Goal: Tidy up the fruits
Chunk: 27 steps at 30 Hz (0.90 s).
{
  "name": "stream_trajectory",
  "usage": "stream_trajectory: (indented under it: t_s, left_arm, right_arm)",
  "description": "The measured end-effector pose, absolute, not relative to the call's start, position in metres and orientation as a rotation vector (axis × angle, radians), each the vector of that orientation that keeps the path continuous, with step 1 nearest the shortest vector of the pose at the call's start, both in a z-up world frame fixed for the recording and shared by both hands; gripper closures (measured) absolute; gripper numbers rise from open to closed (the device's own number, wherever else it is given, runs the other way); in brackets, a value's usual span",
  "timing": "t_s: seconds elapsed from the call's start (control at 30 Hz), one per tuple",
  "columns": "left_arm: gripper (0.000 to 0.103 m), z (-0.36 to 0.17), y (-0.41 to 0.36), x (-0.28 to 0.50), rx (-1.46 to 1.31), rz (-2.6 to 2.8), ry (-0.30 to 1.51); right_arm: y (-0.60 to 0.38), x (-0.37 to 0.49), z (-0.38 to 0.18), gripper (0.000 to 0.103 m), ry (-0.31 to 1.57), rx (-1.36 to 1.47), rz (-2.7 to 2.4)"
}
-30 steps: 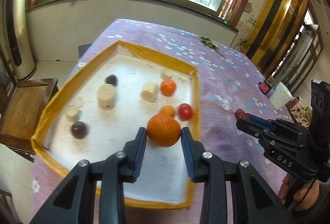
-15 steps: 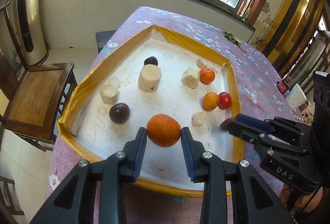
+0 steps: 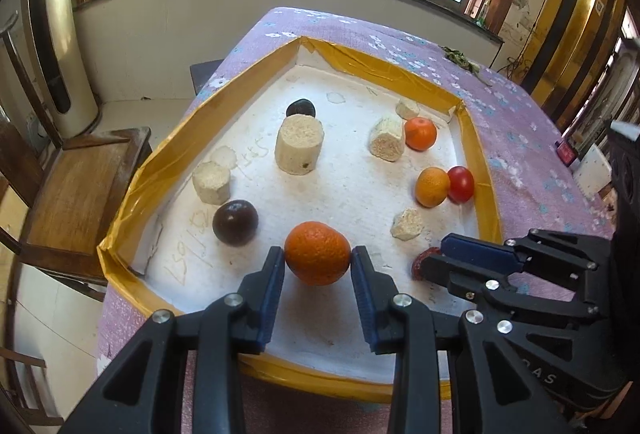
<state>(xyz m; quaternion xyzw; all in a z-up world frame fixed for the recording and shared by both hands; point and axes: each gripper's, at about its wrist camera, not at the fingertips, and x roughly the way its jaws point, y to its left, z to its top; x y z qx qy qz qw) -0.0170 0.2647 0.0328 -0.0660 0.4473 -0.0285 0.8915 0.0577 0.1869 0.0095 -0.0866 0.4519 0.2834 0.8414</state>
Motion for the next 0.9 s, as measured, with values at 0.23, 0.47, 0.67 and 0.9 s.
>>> stream_trajectory:
  t_s: [0.23,0.47,0.67,0.9]
  left_arm:
    - [0.061,0.030,0.261,-0.018,-0.078,-0.028,0.925]
    - [0.053,0.036,0.266,-0.024,-0.092,-0.016,0.915]
    - [0.035,0.051,0.268,-0.039,-0.112,0.050,0.848]
    - [0.013,0.064,0.251,-0.064,-0.169,0.134,0.812]
  right_arm:
    - [0.180,0.057,0.010,0.077,0.952,-0.185,0.557]
    - [0.168,0.044,0.026,0.072,0.916,-0.179,0.522]
    - [0.138,0.029,0.044,0.048,0.881,-0.142,0.457]
    - [0.101,-0.004,0.053,0.017,0.844,-0.155,0.403]
